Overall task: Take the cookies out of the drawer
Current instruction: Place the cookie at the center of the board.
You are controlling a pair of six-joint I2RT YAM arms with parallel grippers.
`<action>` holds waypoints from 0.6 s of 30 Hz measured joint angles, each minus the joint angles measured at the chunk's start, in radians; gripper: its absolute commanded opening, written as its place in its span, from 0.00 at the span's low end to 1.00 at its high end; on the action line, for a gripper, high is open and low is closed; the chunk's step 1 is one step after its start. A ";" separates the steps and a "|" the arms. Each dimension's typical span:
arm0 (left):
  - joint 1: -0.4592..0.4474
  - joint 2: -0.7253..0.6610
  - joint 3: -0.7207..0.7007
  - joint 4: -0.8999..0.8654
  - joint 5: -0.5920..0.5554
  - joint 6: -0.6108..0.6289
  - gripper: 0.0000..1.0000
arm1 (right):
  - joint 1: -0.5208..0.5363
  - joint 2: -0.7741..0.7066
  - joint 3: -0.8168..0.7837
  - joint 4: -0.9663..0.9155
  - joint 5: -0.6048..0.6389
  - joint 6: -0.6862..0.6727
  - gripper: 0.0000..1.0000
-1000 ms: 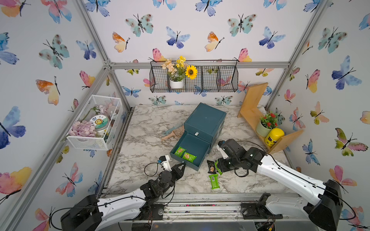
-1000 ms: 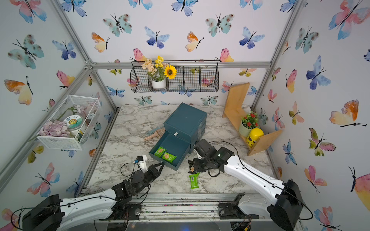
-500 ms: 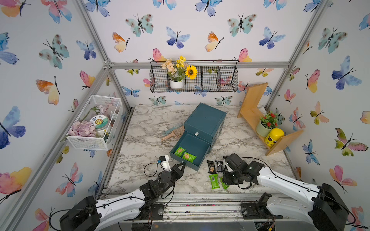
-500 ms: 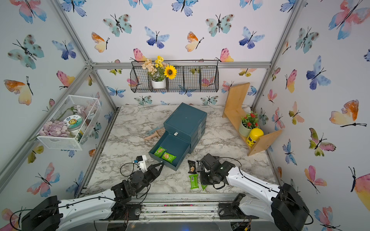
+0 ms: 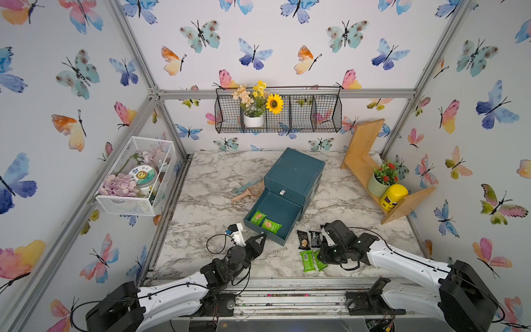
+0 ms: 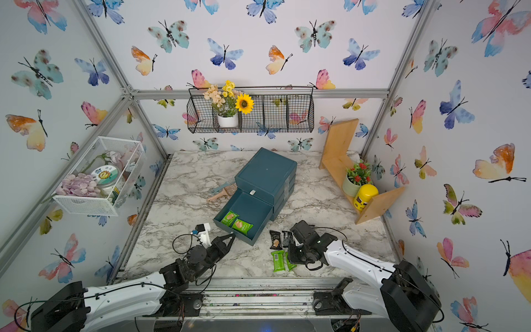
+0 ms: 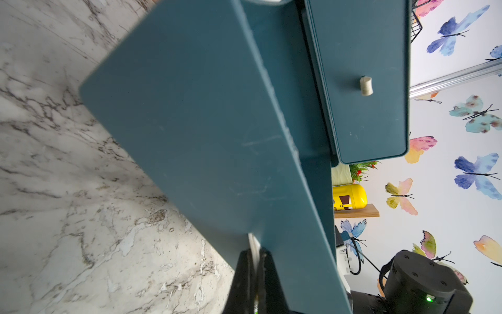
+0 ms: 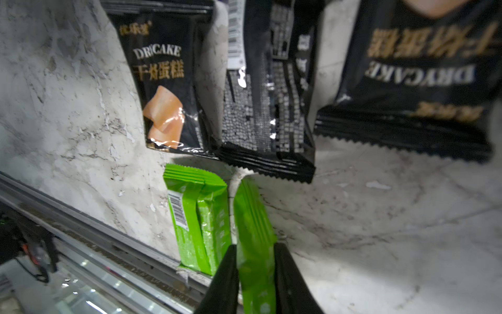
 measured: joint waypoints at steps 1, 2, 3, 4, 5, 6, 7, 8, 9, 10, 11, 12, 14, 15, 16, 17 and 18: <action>0.000 0.002 0.000 0.000 0.000 0.000 0.00 | 0.000 0.000 0.001 -0.011 0.012 0.001 0.41; 0.000 0.004 0.000 0.000 0.000 0.000 0.00 | -0.001 0.000 0.004 -0.027 0.030 0.002 0.43; 0.000 0.005 0.000 0.000 0.000 0.000 0.00 | -0.001 0.001 0.010 -0.046 0.048 0.004 0.45; 0.000 0.007 0.000 0.000 0.000 0.000 0.00 | -0.001 0.001 0.017 -0.060 0.065 0.003 0.47; 0.000 0.008 0.000 0.000 0.000 0.000 0.00 | -0.002 0.001 0.029 -0.081 0.084 0.006 0.48; 0.000 0.010 0.000 0.000 0.000 0.000 0.00 | -0.002 0.001 0.042 -0.098 0.102 0.006 0.49; 0.000 0.011 0.000 0.000 0.000 0.000 0.00 | -0.002 0.001 0.056 -0.115 0.117 0.005 0.49; 0.000 0.011 0.000 0.000 0.000 0.000 0.00 | -0.002 0.000 0.076 -0.135 0.133 0.004 0.49; 0.000 0.011 0.000 0.001 0.000 0.000 0.00 | -0.002 -0.001 0.093 -0.149 0.145 0.002 0.49; 0.000 0.011 0.000 0.001 0.000 0.000 0.00 | -0.002 -0.003 0.116 -0.163 0.157 -0.003 0.49; 0.000 0.011 0.000 0.002 0.000 0.000 0.00 | -0.002 -0.004 0.144 -0.178 0.165 -0.015 0.49; 0.000 0.011 0.000 0.002 0.000 0.000 0.00 | -0.002 -0.005 0.171 -0.189 0.171 -0.027 0.49; 0.001 0.011 0.000 0.002 0.000 0.001 0.00 | -0.002 -0.004 0.246 -0.198 0.174 -0.077 0.48; 0.001 0.011 0.000 0.002 0.000 0.001 0.00 | -0.002 -0.004 0.280 -0.196 0.173 -0.102 0.48; 0.001 0.011 0.000 0.002 0.000 0.001 0.00 | -0.002 -0.003 0.320 -0.193 0.169 -0.136 0.48; 0.001 0.011 0.000 0.002 0.000 0.001 0.00 | -0.001 0.000 0.357 -0.186 0.161 -0.166 0.48; 0.001 0.010 0.000 0.002 0.000 0.001 0.00 | 0.001 0.006 0.394 -0.177 0.152 -0.198 0.48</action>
